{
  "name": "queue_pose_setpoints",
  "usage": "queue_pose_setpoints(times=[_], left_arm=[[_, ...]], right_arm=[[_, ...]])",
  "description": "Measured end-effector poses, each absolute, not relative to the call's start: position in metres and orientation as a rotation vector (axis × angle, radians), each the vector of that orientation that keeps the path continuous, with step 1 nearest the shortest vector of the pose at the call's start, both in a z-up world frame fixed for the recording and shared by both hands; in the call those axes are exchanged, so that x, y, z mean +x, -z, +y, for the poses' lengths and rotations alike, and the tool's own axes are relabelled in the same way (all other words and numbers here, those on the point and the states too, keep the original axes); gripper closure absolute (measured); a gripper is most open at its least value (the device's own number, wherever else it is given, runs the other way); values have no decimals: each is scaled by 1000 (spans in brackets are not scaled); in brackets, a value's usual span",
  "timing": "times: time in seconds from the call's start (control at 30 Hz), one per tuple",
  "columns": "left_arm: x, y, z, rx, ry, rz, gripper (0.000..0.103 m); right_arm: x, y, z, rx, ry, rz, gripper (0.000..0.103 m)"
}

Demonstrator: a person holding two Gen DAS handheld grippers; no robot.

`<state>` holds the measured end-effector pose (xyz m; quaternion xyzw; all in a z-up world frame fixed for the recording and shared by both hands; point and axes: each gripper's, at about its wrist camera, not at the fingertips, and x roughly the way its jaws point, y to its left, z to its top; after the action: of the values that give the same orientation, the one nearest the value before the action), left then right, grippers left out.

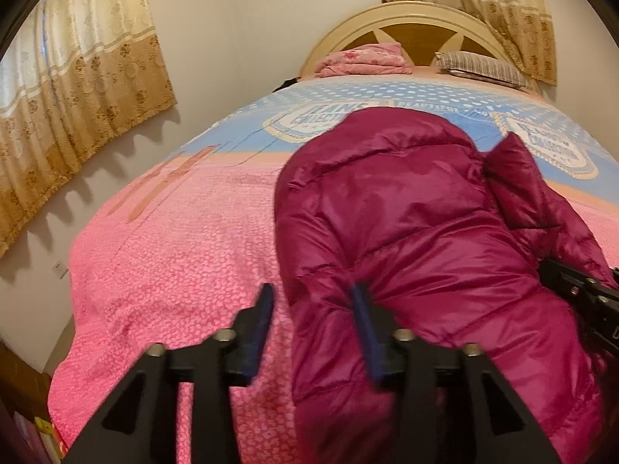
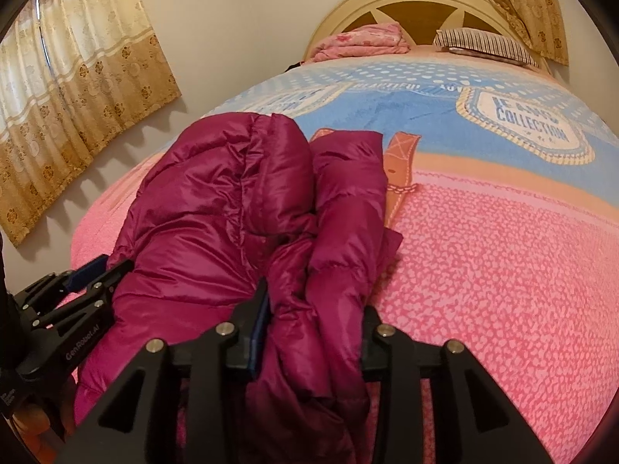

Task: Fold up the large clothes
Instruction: 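Open both grippers and lift them away from the jacket bundle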

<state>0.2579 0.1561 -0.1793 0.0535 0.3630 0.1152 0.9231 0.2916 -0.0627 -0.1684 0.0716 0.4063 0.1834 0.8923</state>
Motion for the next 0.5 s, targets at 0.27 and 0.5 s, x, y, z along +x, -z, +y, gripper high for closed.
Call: queue_pose_setpoints(times=[0.27,0.5], left_arm=[[259,184,167,68,-255,747,34],[260,183,168,68,-253,761,33]], right_arm=[[292,173,-66,159,-355,864,54],[291,170,-64,135,-330,880,49]])
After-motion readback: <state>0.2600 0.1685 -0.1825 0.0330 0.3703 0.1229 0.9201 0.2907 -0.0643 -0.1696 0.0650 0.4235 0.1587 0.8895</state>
